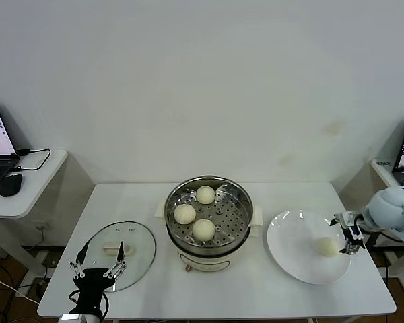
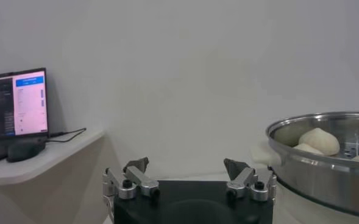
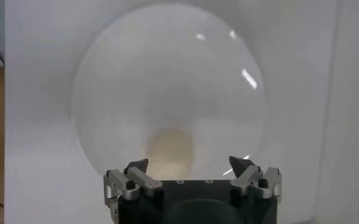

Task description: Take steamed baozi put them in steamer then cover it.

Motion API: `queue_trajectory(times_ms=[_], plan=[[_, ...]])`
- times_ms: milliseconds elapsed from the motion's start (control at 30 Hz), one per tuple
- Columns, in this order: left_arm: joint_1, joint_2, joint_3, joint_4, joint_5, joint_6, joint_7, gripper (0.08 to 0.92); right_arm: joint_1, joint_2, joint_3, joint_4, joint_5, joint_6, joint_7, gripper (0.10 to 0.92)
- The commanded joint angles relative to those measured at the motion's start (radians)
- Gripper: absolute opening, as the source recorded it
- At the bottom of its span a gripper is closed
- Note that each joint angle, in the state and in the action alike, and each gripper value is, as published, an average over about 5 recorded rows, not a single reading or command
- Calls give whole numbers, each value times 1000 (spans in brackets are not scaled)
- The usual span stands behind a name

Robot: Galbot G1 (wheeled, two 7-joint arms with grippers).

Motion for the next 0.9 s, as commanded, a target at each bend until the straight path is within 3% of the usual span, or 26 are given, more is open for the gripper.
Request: queue_trajectory(times_ms=[33, 467, 900], plan=[[-1, -1, -1, 2, 1, 2, 0, 823, -116, 82, 93, -134, -67, 27, 13, 823], [-3, -3, -3, 9, 3, 2, 0, 823, -110, 150, 92, -208, -72, 34, 44, 817], [2, -7, -3, 2, 4, 2, 0, 823, -85, 156, 88, -193, -60, 16, 45, 679]])
